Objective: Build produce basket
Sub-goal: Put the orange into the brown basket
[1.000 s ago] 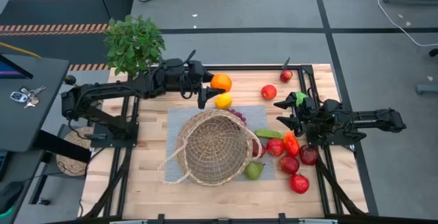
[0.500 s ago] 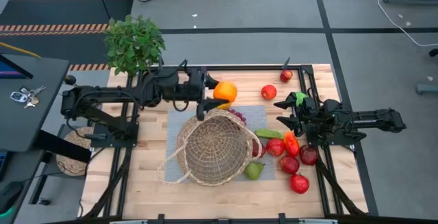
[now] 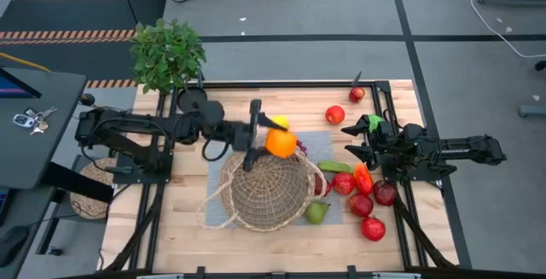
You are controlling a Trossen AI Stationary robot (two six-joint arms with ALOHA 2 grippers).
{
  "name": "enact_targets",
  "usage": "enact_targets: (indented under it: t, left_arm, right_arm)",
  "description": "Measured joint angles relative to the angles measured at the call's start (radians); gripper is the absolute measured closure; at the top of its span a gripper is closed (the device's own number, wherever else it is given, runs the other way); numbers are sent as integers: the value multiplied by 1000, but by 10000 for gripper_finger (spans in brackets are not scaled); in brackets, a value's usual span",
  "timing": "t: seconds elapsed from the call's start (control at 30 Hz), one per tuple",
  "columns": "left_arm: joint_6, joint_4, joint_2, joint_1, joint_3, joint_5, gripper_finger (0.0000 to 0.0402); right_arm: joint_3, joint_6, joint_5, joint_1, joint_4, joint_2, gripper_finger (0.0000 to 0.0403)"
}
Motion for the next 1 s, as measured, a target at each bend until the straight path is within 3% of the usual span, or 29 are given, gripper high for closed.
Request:
enact_targets:
  t: [0.13,0.37,0.67,0.8,1.0]
  left_arm:
    - [309,-29,0,-52,0,-36,143]
    - [772,-33,0,-102,0,-258,141]
    - [1180,-32,0,-101,0,-274,141]
    - [1291,-32,0,-101,0,-274,139]
    - [1293,-32,0,-101,0,-274,134]
  right_arm:
    - [0,0,0,0,0,0,95]
    - [0,0,0,0,0,0,95]
    - [0,0,0,0,0,0,95]
    - [0,0,0,0,0,0,95]
    - [0,0,0,0,0,0,95]
